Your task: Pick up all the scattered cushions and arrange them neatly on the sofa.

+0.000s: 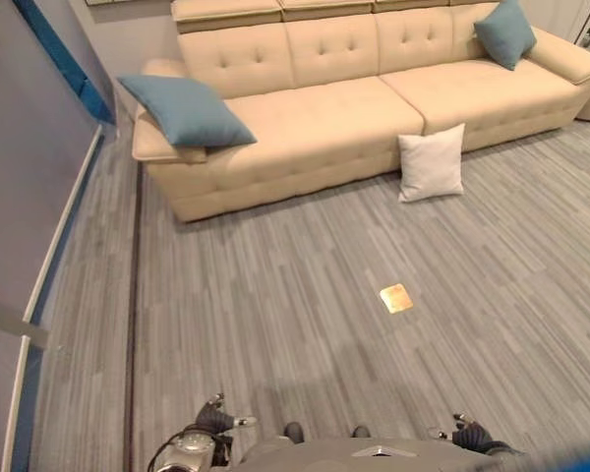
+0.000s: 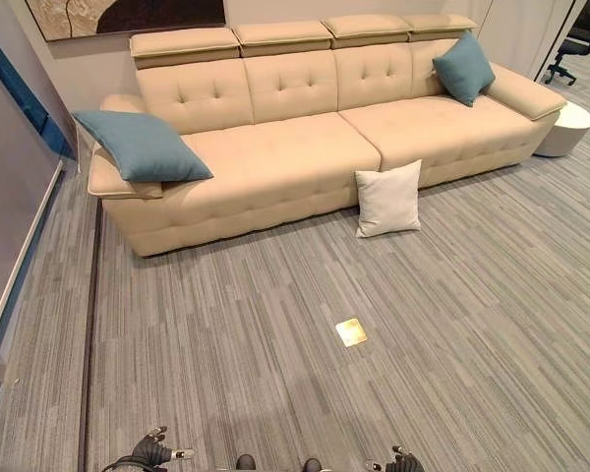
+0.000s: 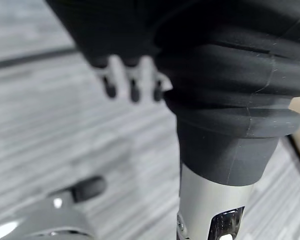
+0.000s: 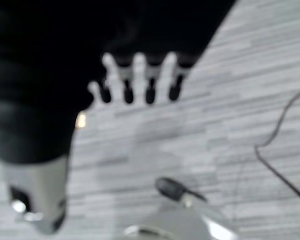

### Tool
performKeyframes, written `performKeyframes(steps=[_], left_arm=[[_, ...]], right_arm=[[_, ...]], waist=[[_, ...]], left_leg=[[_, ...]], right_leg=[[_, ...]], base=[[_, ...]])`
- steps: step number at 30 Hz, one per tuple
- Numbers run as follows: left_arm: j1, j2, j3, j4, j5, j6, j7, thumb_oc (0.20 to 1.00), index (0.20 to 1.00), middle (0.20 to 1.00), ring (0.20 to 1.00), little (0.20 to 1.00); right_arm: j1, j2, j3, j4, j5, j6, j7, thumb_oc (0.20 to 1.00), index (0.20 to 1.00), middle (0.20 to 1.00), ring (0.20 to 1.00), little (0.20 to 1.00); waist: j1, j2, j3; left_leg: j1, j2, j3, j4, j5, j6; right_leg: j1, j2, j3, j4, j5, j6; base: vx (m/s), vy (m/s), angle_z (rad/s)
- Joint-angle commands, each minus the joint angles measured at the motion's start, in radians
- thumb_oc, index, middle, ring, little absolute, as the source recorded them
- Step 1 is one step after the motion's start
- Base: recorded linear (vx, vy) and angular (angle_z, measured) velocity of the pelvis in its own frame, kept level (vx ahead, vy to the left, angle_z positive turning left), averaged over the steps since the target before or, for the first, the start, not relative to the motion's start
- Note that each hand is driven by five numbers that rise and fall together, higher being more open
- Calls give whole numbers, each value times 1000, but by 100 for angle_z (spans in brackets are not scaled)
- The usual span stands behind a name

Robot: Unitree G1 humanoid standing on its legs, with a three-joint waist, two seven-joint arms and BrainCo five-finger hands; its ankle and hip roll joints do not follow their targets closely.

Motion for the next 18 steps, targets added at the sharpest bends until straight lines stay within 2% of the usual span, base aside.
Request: performKeyframes(steps=[1, 14, 18], left_arm=[[-85, -20, 4, 42, 31, -13, -7, 1000, 1000, 1000, 1000, 1000], [-86, -26, -1, 56, 16, -2, -16, 1000, 1000, 1000, 1000, 1000], [-97, -24, -14, 52, 14, -1, -14, 1000, 1000, 1000, 1000, 1000]], right_arm=[[-48, -31, 21, 23, -18, -4, -19, 1000, 1000, 1000, 1000, 1000], [-54, -25, 15, 18, 14, 2, -21, 1000, 1000, 1000, 1000, 1000], [-66, -23, 24, -20, 28, -6, -24, 1000, 1000, 1000, 1000, 1000]], waist=[[14, -16, 35], [14, -18, 34], [14, -26, 60]], left_leg=[[38, 29, 48, 9, -12, -73], [57, 33, 37, 9, -14, -75], [19, 34, 27, 33, 2, -80]], right_leg=[[26, -68, -48, 3, 9, 115], [46, -55, -59, 3, -6, 103], [25, -56, -64, 14, -8, 97]], base=[[12, -14, 10], [14, -14, 3], [-43, -22, 10]])
